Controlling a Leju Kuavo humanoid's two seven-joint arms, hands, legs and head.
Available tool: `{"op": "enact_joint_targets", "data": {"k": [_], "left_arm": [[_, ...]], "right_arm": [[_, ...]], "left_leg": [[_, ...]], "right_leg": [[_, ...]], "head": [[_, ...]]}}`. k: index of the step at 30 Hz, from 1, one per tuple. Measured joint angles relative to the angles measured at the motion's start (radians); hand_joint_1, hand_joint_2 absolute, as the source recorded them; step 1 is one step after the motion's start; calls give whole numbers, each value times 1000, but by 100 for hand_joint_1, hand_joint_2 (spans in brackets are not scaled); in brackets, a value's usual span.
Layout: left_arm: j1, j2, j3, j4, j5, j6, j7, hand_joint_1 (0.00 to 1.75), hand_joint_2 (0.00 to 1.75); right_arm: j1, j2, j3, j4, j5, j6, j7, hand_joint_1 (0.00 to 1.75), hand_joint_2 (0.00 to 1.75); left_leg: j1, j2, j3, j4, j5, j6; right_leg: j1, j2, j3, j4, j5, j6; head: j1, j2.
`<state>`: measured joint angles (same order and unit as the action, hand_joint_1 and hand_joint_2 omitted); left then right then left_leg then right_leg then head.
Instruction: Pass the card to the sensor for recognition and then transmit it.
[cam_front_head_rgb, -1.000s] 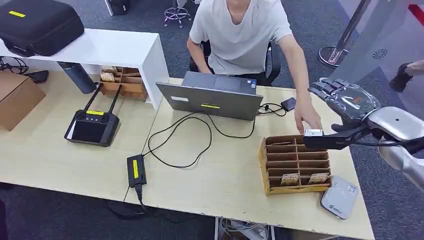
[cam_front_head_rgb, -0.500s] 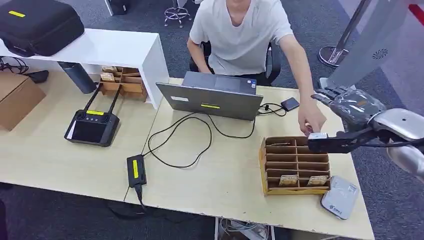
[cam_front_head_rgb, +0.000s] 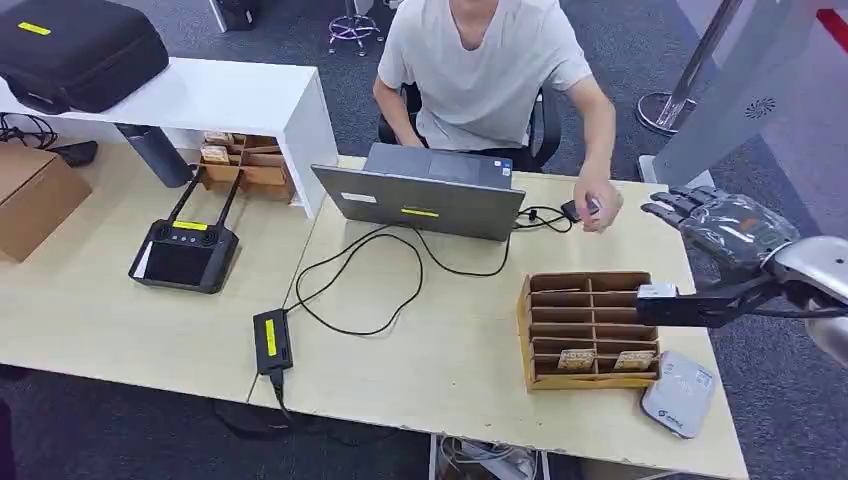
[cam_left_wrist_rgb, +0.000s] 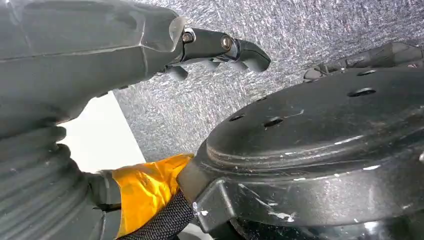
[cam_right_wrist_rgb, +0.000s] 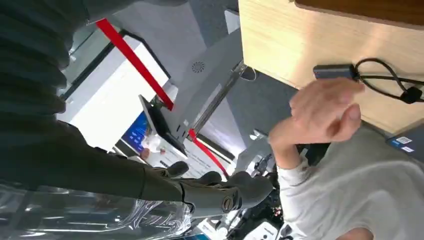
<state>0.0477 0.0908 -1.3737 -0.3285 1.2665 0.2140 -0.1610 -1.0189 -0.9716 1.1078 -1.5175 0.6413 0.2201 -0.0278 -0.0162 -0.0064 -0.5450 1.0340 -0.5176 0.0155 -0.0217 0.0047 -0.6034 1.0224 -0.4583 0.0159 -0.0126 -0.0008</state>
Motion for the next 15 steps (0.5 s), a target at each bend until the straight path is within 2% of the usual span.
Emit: {"op": "enact_joint_targets", "data": {"k": [6,10,15], "left_arm": [[1,0,0,-2,9,2,0,0,175],[1,0,0,-2,14,4,0,0,175],[1,0,0,-5,18,7,0,0,175]], "right_arm": [[33,3,0,1,-6,-14,7,0,175],[98,9,-8,6,-13,-69,21,0,175],[175,24,-30,15,-8,-84,25,0,175]], "left_leg": [[0,0,0,0,0,0],[0,0,0,0,0,0],[0,0,-1,0,0,0]], "right_leg": [[0,0,0,0,0,0],[0,0,0,0,0,0],[0,0,0,0,0,0]], "head": [[0,0],[0,0],[0,0]]}}
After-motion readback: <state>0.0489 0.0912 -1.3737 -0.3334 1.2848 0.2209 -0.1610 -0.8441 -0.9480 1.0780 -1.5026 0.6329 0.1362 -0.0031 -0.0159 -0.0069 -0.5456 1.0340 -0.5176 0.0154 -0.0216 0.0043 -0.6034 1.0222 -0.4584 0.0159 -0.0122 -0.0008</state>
